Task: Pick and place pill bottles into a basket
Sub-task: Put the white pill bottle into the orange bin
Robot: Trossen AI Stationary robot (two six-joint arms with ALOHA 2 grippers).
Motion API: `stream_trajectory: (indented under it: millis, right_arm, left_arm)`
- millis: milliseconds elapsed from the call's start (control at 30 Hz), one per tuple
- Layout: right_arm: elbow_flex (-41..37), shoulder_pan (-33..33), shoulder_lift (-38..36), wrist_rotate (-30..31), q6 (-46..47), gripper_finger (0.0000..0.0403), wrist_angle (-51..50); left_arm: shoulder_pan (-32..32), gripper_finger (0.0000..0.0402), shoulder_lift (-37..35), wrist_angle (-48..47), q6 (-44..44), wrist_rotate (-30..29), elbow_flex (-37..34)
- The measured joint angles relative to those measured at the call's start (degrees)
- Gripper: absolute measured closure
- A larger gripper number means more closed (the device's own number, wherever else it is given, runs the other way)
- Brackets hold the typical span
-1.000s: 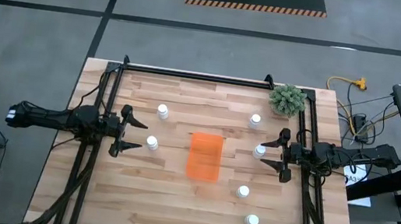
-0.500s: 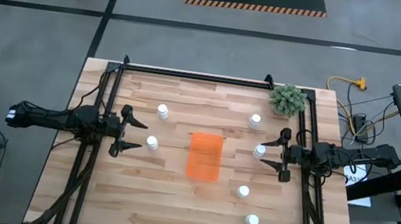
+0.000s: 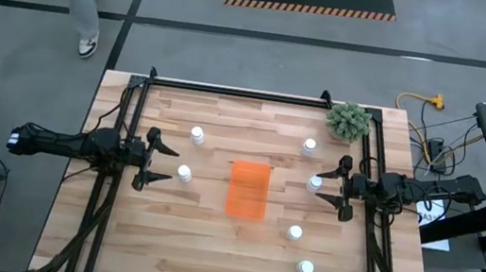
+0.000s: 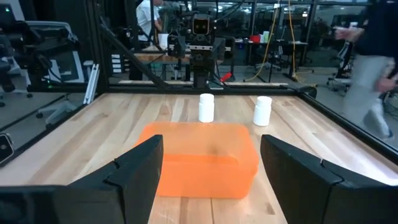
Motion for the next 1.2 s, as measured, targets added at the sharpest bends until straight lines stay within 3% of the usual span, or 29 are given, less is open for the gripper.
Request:
stream_trajectory:
  millis: [233,533,800,1200]
  right_arm:
    - [0.0,0.0,0.0,0.0,-0.1,0.0142,2.9]
    - [0.0,0.0,0.0,0.0,-7.2,0.0142,11.4]
    - [0.0,0.0,0.0,-0.3,-1.4,0.0142,19.6]
    - [0.0,0.0,0.0,-15.1,2.4,0.0142,34.5]
  left_arm:
    - [0.0,0.0087,0.0,0.0,0.0,0.0,0.0]
    - [0.0,0.0087,0.0,0.0,0.0,0.0,0.0]
    - [0.0,0.0087,0.0,0.0,0.0,0.0,0.0]
    - [0.0,0.0087,0.0,0.0,0.0,0.0,0.0]
